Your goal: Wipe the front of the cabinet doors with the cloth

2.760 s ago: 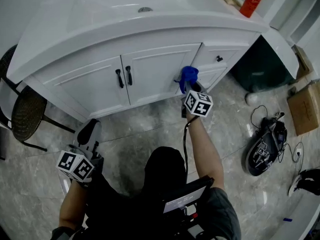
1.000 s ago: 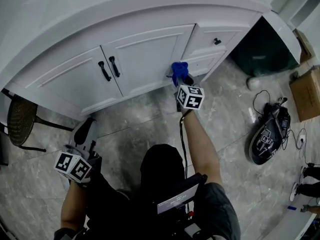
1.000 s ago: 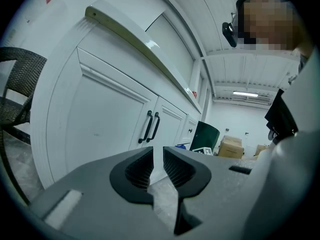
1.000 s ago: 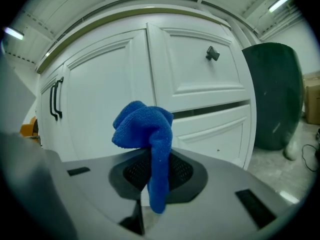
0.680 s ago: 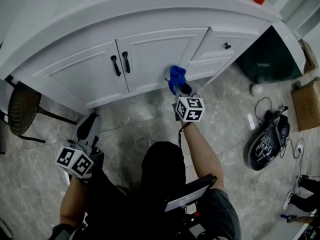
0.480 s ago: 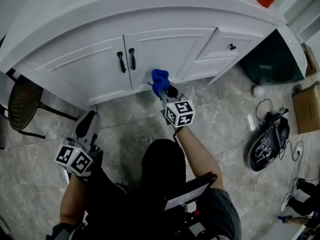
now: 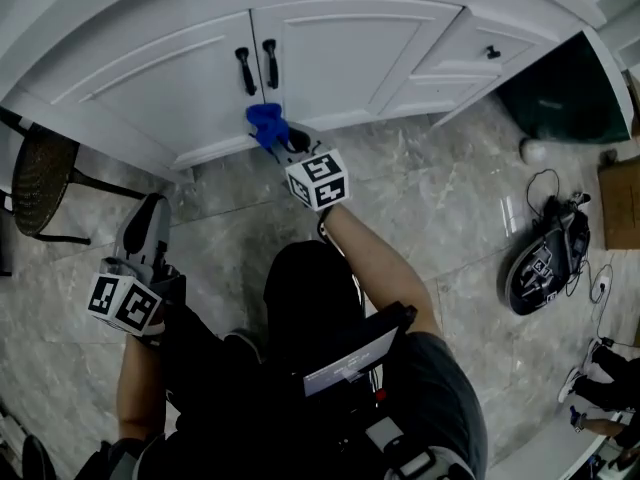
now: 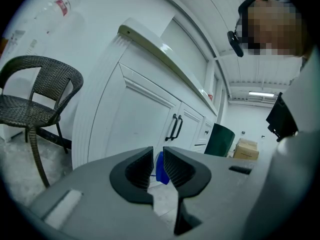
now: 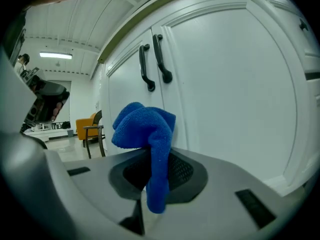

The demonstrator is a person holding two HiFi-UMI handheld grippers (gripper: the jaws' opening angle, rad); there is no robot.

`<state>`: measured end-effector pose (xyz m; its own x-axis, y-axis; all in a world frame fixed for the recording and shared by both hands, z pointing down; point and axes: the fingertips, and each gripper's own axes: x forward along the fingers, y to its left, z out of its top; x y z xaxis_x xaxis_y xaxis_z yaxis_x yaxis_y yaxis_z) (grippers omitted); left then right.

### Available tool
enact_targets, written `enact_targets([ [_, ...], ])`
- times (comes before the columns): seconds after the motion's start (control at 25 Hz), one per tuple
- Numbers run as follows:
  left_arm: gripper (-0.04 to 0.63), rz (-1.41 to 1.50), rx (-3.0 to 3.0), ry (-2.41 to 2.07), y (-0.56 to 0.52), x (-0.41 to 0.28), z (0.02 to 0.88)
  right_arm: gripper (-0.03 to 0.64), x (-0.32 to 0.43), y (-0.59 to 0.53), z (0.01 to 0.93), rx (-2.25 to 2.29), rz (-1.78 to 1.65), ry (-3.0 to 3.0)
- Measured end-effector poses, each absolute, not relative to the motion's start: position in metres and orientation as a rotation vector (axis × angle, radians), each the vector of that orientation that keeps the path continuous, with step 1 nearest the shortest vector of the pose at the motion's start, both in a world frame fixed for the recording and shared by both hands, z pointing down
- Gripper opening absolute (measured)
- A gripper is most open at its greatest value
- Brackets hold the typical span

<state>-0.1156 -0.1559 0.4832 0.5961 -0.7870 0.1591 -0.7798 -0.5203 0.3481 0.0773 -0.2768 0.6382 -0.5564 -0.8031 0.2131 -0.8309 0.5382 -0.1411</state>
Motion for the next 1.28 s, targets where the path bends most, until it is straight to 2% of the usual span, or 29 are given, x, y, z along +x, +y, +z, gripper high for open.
enact_targets([
  [0.36, 0.063, -0.004, 2.442, -1.270, -0.146, -0.111, 0.486, 0.052, 0.116, -0.289, 0.661, 1.498, 0.297, -2.531],
  [0.92, 0.063, 0.061, 2.564, -1.148, -0.131, -0.056, 0.470, 0.052, 0.339, -0.282, 0.670, 2.019, 0.434, -2.138],
  [1.28, 0.063, 0.088, 2.586, -1.111, -0.131, -0.048, 0.469, 0.052, 0.377, -0.278, 0.672, 2.150, 0.486, -2.076],
])
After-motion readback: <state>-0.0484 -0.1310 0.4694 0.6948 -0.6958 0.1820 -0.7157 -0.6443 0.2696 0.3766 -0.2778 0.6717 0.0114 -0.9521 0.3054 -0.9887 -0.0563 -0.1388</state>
